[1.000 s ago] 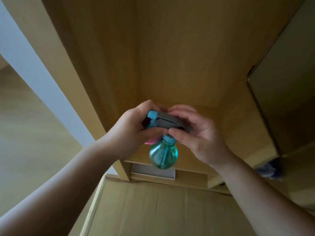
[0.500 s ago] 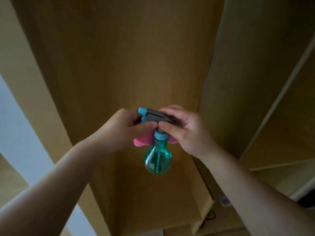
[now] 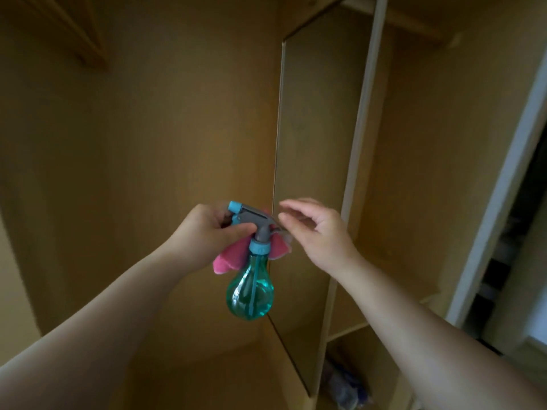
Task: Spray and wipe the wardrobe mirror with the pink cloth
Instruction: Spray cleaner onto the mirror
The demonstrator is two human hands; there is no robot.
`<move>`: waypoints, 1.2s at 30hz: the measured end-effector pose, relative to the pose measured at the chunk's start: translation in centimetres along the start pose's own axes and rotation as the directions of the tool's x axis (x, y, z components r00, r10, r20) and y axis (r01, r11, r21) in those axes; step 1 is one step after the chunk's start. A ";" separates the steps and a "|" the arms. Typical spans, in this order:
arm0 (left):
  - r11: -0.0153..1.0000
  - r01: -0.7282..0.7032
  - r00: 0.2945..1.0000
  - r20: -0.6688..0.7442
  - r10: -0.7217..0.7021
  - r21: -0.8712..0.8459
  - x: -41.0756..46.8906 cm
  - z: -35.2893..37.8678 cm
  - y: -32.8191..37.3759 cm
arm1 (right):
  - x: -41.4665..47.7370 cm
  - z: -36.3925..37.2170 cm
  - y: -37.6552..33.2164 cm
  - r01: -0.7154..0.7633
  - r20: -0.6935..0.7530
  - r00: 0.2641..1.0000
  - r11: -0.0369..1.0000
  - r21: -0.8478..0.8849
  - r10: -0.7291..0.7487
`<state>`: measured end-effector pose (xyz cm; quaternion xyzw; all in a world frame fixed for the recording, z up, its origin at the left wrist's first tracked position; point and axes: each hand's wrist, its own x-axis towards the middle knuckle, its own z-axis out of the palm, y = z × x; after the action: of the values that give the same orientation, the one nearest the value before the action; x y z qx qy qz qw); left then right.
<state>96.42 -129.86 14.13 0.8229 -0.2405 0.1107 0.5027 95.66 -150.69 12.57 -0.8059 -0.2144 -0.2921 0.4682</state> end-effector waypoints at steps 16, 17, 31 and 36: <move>0.981 0.152 0.970 -0.208 -0.125 0.121 -0.5 4.2 3.1 | 5.1 -7.0 9.0 -0.459 -0.069 0.886 0.848 -0.264 0.458; 0.979 0.156 0.967 -0.221 -0.126 0.128 -0.7 4.4 3.2 | 5.0 -7.0 8.9 -0.456 -0.066 0.888 0.851 -0.261 0.456; 0.971 0.182 0.978 -0.133 -0.162 0.158 -1.6 4.4 3.7 | -0.3 -11.9 6.2 -0.477 -0.119 0.878 0.822 -0.312 0.464; 0.988 0.099 0.994 -0.061 -0.092 0.118 -2.2 4.1 4.6 | -2.7 -13.2 4.7 -0.525 -0.168 0.850 0.778 -0.345 0.500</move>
<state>92.02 -134.60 14.81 0.8590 -0.1797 0.1235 0.4633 93.01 -164.67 12.98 -0.8982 0.0892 -0.2161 0.3723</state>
